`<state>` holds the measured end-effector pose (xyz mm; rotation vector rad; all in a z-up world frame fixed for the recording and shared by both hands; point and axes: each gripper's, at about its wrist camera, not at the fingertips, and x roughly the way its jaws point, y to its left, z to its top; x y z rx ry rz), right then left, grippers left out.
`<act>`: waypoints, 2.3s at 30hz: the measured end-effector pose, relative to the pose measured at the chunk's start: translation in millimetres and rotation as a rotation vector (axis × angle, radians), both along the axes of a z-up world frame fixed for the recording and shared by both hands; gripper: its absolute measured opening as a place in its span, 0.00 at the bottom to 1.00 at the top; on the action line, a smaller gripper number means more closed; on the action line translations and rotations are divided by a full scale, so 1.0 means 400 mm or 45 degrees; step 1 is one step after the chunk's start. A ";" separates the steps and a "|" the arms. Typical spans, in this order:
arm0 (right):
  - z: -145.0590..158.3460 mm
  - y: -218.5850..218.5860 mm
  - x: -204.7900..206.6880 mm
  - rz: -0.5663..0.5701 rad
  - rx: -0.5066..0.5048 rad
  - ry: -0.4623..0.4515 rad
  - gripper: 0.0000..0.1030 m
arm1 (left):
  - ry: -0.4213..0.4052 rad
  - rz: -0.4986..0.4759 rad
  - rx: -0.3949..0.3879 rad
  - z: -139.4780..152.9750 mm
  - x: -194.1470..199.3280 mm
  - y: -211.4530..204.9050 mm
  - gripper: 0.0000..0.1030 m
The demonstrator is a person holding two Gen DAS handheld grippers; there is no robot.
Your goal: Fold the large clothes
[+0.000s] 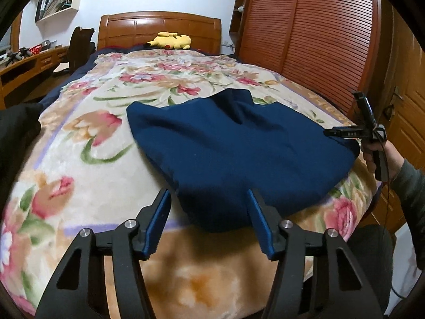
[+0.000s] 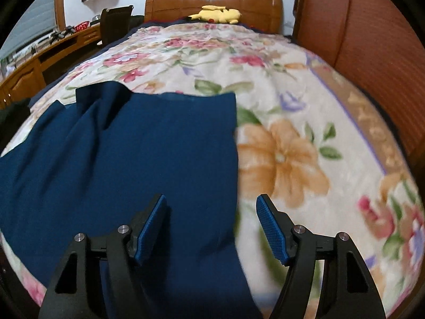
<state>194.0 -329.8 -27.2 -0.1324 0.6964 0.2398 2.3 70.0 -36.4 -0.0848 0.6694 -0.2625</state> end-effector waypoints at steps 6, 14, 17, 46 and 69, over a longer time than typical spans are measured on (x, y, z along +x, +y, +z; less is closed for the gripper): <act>-0.001 -0.005 -0.058 0.050 0.070 -0.053 0.70 | 0.024 0.022 0.025 0.004 -0.003 -0.016 0.49; -0.058 0.001 -0.122 0.064 0.042 -0.110 0.70 | 0.064 0.016 0.104 0.005 -0.002 -0.047 0.13; -0.046 -0.008 -0.139 0.067 0.044 -0.099 0.70 | 0.049 0.040 0.097 0.007 -0.030 -0.044 0.11; -0.021 -0.046 -0.277 0.152 0.063 -0.062 0.15 | -0.004 0.128 -0.025 -0.025 -0.105 -0.002 0.08; 0.038 -0.040 -0.476 0.223 0.106 -0.381 0.46 | 0.006 0.192 0.001 -0.019 -0.203 0.050 0.42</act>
